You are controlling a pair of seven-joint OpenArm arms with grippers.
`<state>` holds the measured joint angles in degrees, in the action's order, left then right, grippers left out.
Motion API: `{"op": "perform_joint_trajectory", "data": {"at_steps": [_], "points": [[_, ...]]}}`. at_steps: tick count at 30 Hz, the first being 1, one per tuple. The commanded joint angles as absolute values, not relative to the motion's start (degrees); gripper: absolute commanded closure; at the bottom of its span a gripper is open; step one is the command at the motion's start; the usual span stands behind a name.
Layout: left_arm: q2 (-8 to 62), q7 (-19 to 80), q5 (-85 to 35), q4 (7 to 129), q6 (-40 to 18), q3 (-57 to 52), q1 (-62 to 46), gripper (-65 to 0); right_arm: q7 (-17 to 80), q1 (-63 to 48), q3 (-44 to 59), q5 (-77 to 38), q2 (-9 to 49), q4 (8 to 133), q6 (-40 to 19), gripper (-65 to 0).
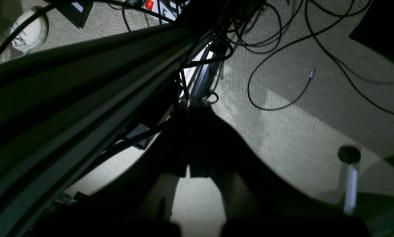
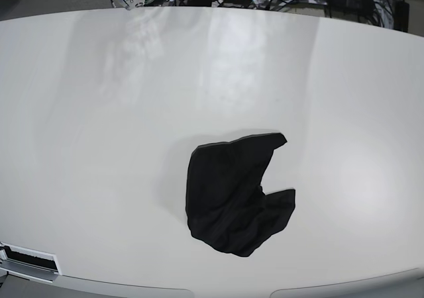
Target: Layout the t-shirt on the table in an organized manner, then fold the t-shirt properly
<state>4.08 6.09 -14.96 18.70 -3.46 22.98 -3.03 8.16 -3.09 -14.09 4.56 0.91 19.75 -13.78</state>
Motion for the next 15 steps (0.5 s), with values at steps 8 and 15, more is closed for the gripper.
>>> {"op": "perform_joint_trajectory", "data": {"at_steps": [8,15], "points": [[6.07,18.44,-14.85,27.55,-6.90,23.14,-6.35,0.0,24.84,-6.20,-13.93,4.78,0.99,28.01,-19.16,0.0],[9.69,17.85,-15.11,31.66,-7.29,23.14,-14.50,0.0,27.46,-15.46,-13.93,4.95,1.32,36.56,-19.22,0.0]]}}
